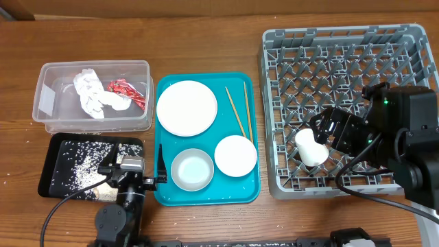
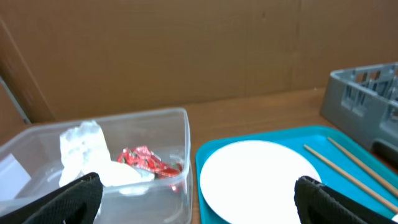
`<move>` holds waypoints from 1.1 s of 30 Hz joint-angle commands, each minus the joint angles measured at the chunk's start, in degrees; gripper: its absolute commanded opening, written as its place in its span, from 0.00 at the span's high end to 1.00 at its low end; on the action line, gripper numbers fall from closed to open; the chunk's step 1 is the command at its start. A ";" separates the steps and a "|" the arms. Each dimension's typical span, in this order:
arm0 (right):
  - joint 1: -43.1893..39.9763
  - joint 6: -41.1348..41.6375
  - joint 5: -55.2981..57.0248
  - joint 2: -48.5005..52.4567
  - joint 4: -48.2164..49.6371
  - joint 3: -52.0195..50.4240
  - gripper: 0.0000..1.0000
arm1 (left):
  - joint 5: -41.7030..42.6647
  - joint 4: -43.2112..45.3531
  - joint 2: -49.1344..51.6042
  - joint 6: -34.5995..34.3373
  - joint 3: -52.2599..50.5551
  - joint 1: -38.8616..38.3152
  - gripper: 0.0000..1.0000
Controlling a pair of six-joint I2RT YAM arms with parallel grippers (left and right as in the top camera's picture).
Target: Sort waste into correct bins and load items into the dishwasher
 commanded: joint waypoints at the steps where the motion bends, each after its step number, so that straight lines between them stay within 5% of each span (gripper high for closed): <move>1: -0.20 -0.15 0.57 -0.13 0.26 1.36 0.00 | 1.33 3.06 -0.81 1.09 -5.88 1.29 0.00; 20: -0.20 -0.52 1.09 -0.13 2.19 1.36 0.00 | 1.60 4.79 -0.74 1.11 -7.10 1.55 0.00; 25: 0.11 0.28 -10.12 0.55 6.14 0.57 0.00 | 1.60 4.79 -0.74 1.11 -7.13 1.55 0.00; 28: 4.74 -0.17 -16.81 3.23 6.64 -2.43 0.00 | 1.60 4.79 -0.74 1.11 -7.10 1.55 0.00; 33: 25.64 5.20 -6.08 11.43 11.13 -8.66 0.00 | 1.60 4.79 -0.74 1.11 -7.10 1.55 0.00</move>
